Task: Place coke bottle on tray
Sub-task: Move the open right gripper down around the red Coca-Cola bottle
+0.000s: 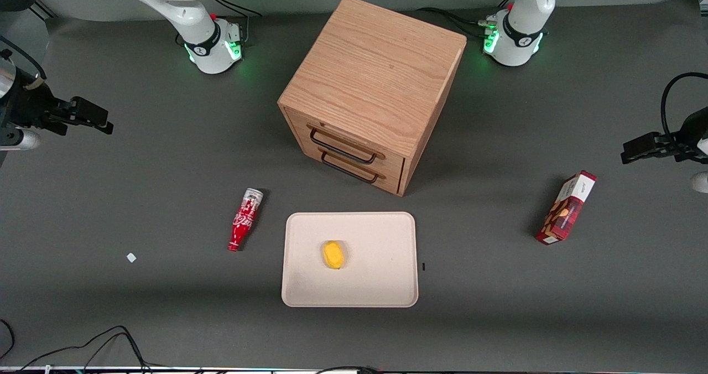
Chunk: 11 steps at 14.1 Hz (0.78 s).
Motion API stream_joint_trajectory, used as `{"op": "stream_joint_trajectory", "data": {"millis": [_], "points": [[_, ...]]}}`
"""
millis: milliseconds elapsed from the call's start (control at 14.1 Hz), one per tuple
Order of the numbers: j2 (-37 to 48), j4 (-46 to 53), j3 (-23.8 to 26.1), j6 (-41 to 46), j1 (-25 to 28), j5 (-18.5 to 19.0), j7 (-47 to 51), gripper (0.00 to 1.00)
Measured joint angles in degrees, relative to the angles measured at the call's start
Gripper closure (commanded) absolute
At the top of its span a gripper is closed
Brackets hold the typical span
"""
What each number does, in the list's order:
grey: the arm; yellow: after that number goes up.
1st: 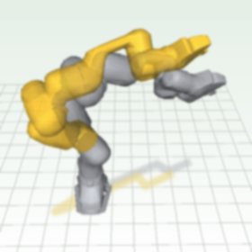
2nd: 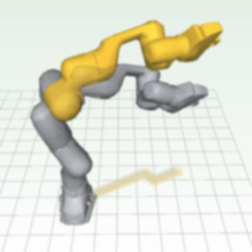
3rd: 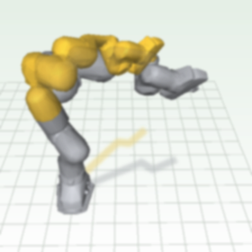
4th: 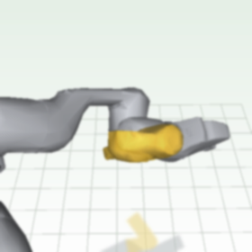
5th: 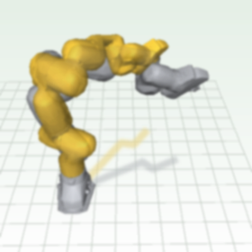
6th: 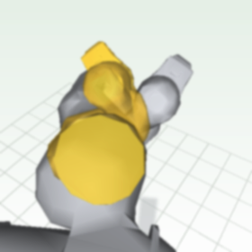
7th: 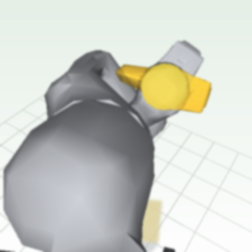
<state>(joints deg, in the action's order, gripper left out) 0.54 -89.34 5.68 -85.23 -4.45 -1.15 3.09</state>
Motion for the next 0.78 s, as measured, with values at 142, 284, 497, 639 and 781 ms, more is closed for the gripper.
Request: {"op": "stream_joint_trajectory", "data": {"millis": [142,284,497,639,781], "points": [[-0.10,0.25,-0.15,0.07,-0.01,0.00,-0.01,0.00],[-0.51,0.25,-0.32,0.44,-0.04,0.00,0.05,0.00],[-2.29,0.20,-0.13,1.18,0.21,0.00,2.67,0.00],[-4.20,0.19,0.45,1.24,0.86,0.00,6.13,0.00],[-6.71,0.23,1.37,0.83,2.47,0.13,11.82,0.00]]}}
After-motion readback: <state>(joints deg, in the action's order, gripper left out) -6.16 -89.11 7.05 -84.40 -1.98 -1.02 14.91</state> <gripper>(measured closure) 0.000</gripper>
